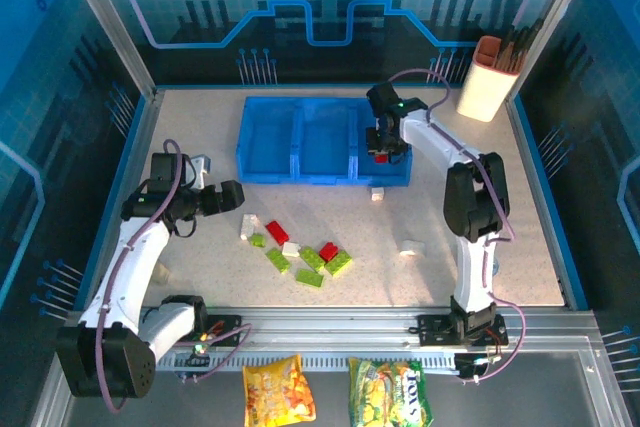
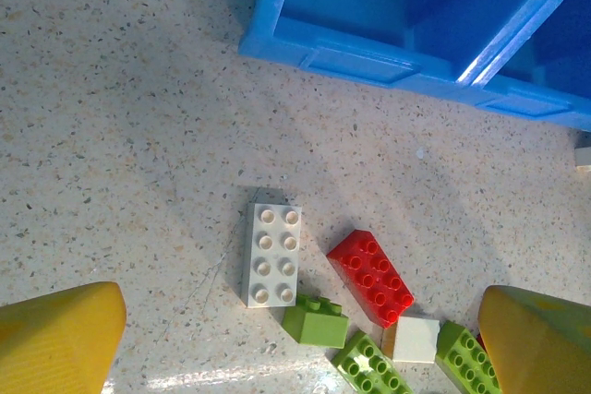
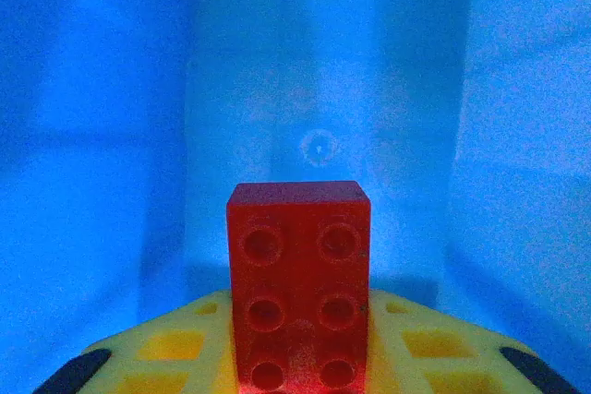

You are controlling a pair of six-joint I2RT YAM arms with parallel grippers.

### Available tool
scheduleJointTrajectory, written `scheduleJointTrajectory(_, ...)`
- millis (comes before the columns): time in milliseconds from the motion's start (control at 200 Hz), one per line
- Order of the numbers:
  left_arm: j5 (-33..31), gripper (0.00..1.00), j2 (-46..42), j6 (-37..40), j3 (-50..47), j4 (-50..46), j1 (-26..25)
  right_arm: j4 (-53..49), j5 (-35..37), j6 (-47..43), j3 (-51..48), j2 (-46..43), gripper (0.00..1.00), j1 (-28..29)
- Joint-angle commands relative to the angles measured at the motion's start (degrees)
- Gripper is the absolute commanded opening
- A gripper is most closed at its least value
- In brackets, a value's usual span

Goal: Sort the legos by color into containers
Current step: Place the lego in the container.

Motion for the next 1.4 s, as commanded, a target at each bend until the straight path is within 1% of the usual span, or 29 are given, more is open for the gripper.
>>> scheduleJointTrajectory(0,0.08,0.99,-0.78,1.11,-1.08,0.09,0.38,-1.0,-1.05,-1.75,4.27,4.27,0.33,-1.27)
scheduleJointTrajectory(360,0.74,0.99,-0.61,0.96,-1.25,0.3,0.31,-2.46,-0.5,-5.0,12.12,13.82,0.32,-3.22)
scheduleJointTrajectory(550,0.85,0.99,-0.52,0.93,-1.27,0.28,0.32,-1.59,-1.28,-5.42,12.6,14.59,0.32,-3.64)
scheduleJointTrajectory(595,0.81,0.99,-0.52,0.98,-1.24,0.3,0.36,-1.41,-1.33,-5.34,12.5,16.08,0.33,-3.61)
scheduleJointTrajectory(740,0.91,0.99,-0.52,0.97,-1.27,0.3,0.31,-0.91,-2.09,-4.69,12.33,16.79,0.35,-3.66)
scheduleJointTrajectory(905,1.09,0.99,-0.53,0.95,-1.26,0.31,0.31,-0.5,-2.04,-4.44,11.91,16.88,0.37,-3.62)
scheduleJointTrajectory(1156,1.24,0.99,-0.52,0.98,-1.27,0.39,0.32,-1.09,-1.79,-4.24,11.97,15.21,0.47,-3.49)
scheduleJointTrajectory(1176,1.31,0.99,-0.56,0.95,-1.27,0.35,0.31,-1.2,-1.78,-4.26,12.05,13.56,0.47,-3.5)
scheduleJointTrajectory(1396,0.88,0.99,-0.52,1.05,-1.27,0.08,0.31,-2.86,-1.7,-4.52,12.07,8.18,0.5,-3.15)
